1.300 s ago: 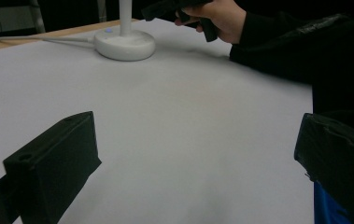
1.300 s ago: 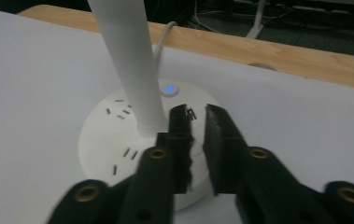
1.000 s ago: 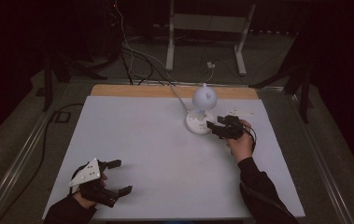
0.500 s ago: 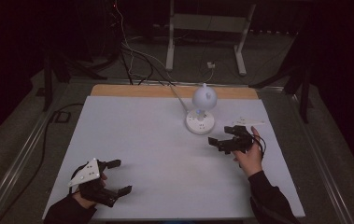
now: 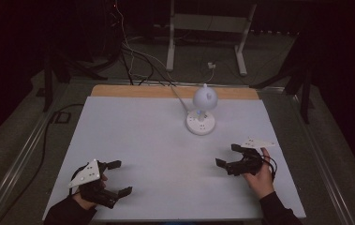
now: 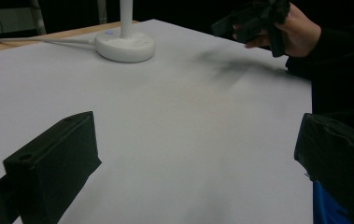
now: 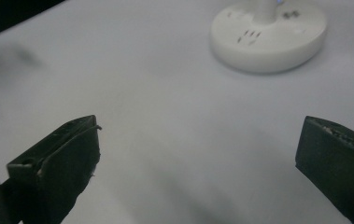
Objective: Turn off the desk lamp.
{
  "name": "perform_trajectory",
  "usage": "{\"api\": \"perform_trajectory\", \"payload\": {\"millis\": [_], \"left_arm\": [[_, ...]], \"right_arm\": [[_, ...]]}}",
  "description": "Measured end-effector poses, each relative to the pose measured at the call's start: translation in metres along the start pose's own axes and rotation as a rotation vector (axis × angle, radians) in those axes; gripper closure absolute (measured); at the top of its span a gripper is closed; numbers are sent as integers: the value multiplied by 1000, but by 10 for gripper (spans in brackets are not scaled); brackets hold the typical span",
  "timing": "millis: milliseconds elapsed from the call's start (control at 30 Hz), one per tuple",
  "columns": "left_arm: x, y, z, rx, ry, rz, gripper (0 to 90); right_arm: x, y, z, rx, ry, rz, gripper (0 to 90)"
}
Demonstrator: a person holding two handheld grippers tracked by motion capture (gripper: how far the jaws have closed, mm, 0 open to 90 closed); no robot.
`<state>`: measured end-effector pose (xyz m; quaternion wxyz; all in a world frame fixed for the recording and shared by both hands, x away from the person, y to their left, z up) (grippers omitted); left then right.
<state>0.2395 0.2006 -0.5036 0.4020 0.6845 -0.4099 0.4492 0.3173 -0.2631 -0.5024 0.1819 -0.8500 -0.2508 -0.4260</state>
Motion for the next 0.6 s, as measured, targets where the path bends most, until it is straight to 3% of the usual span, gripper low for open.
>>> {"api": "perform_trajectory", "payload": {"millis": [200, 600], "left_arm": [[0, 1, -1, 0, 4, 0, 5], [0, 1, 0, 0, 0, 1, 5]], "right_arm": [[-14, -10, -9, 17, 2, -60, 0], [-35, -7, -23, -38, -21, -71, 0]]}}
Point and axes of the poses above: each handheld gripper's, and its own axes: z roughly forward along the jaws, x roughly out of its top, y roughly to its right, the point moved 2 cm from there along z, roughly forward along the jaws, and after that the axes turned 10 degrees about -x, right-handed, at the moved point
